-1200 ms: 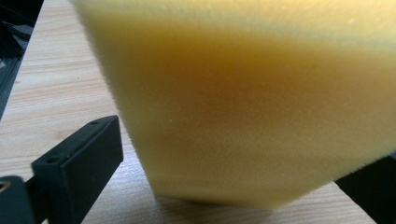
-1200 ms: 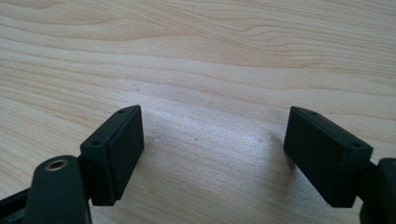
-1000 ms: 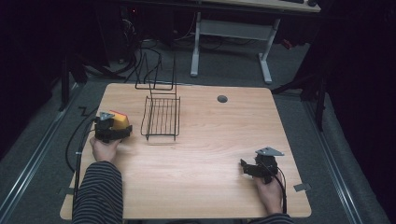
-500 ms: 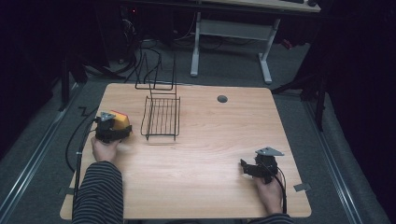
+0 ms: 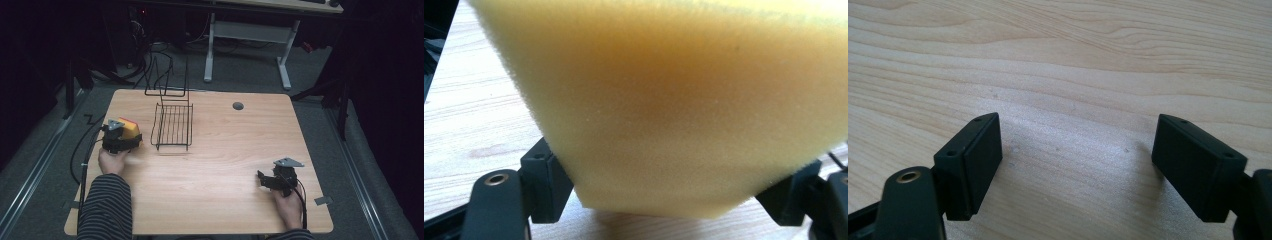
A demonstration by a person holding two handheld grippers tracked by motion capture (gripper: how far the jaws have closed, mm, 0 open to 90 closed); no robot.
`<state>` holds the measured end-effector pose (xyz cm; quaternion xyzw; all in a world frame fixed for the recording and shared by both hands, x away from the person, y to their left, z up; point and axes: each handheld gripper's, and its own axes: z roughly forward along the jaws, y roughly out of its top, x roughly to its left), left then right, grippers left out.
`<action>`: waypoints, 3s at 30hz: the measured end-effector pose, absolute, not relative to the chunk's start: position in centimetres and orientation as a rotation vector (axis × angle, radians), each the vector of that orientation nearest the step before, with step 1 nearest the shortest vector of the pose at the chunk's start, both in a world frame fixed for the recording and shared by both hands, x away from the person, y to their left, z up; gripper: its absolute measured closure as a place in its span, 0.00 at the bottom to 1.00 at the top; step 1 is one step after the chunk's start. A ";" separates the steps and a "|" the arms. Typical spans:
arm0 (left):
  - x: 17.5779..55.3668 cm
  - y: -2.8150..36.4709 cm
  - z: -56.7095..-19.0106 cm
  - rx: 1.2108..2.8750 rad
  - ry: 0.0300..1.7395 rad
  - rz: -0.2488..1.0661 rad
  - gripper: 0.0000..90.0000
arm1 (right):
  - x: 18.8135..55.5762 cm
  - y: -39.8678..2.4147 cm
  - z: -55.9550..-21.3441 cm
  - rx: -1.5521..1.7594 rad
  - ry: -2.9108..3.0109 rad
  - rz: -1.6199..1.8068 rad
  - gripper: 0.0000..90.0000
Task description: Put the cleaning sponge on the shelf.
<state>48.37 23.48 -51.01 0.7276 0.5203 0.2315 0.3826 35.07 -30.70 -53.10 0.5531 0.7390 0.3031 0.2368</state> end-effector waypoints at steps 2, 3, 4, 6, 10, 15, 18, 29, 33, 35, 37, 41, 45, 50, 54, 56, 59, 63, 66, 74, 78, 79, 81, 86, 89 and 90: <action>48.2 23.3 -50.8 1.862 1.323 0.596 0.26 | 35.1 -30.7 -53.1 1.517 2.026 0.831 0.23; 48.2 23.3 -50.8 1.862 1.323 0.596 0.26 | 35.1 -30.7 -53.1 1.517 2.026 0.831 0.23; 48.1 23.3 -50.7 1.865 1.318 0.592 0.26 | 35.1 -30.7 -53.1 1.517 2.026 0.831 0.23; 47.9 23.2 -50.4 1.870 1.308 0.599 0.26 | 35.1 -30.7 -53.1 1.516 2.026 0.831 0.23; 47.4 23.2 -49.7 1.857 1.324 0.595 0.26 | 35.1 -30.7 -53.1 1.516 2.026 0.831 0.23; 46.7 23.1 -48.9 1.856 1.314 0.598 0.26 | 35.1 -30.7 -53.1 1.516 2.026 0.831 0.23; 46.3 23.1 -48.4 1.863 1.305 0.598 0.26 | 35.1 -30.7 -53.1 1.517 2.026 0.831 0.23; 45.0 22.9 -47.0 1.871 1.276 0.580 0.26 | 35.1 -30.7 -53.1 1.517 2.026 0.831 0.23; 44.5 22.8 -46.4 1.851 1.279 0.549 0.26 | 35.1 -30.7 -53.1 1.517 2.026 0.831 0.23; 44.3 22.8 -46.3 1.847 1.284 0.522 0.26 | 35.1 -30.7 -53.1 1.517 2.026 0.831 0.23; 44.1 22.8 -46.1 1.854 1.274 0.527 0.26 | 35.1 -30.7 -53.1 1.517 2.026 0.831 0.23; 43.7 22.5 -45.6 1.855 1.250 0.536 0.26 | 35.1 -30.7 -53.1 1.517 2.025 0.831 0.23; 43.4 21.7 -44.8 1.883 1.210 0.547 0.26 | 35.1 -30.7 -53.1 1.517 2.026 0.831 0.23; 43.3 20.4 -44.1 1.901 1.160 0.525 0.26 | 35.1 -30.7 -53.1 1.517 2.026 0.831 0.23; 43.3 19.3 -43.6 1.920 1.128 0.525 0.26 | 35.1 -30.7 -53.1 1.516 2.026 0.831 0.23; 43.3 18.9 -43.4 1.916 1.112 0.513 0.26 | 35.1 -30.7 -53.1 1.517 2.026 0.831 0.23; 43.5 18.2 -43.1 1.926 1.094 0.508 0.26 | 35.1 -30.7 -53.1 1.517 2.026 0.831 0.23; 43.8 17.0 -42.7 1.942 1.061 0.494 0.26 | 35.1 -30.7 -53.1 1.517 2.025 0.831 0.23; 44.0 16.4 -42.6 1.951 1.048 0.497 0.26 | 35.1 -30.7 -53.1 1.517 2.026 0.831 0.23; 45.1 14.5 -42.8 1.983 1.018 0.495 0.26 | 35.1 -30.7 -53.1 1.515 2.026 0.831 0.23; 45.7 13.7 -42.9 1.996 1.011 0.496 0.26 | 35.1 -30.7 -53.1 1.515 2.026 0.832 0.23; 45.9 13.6 -42.9 1.999 1.011 0.493 0.26 | 35.1 -30.7 -53.1 1.513 2.025 0.831 0.23; 46.2 13.3 -43.0 1.992 1.010 0.495 0.26 | 35.1 -30.7 -53.1 1.515 2.026 0.831 0.23; 47.1 12.8 -43.1 1.987 1.023 0.490 0.26 | 35.1 -30.7 -53.1 1.515 2.026 0.831 0.23; 47.6 12.4 -43.2 1.999 1.023 0.498 0.26 | 35.1 -30.7 -53.1 1.515 2.026 0.831 0.23; 47.8 12.3 -43.2 2.002 1.024 0.501 0.26 | 35.1 -30.7 -53.1 1.515 2.026 0.831 0.23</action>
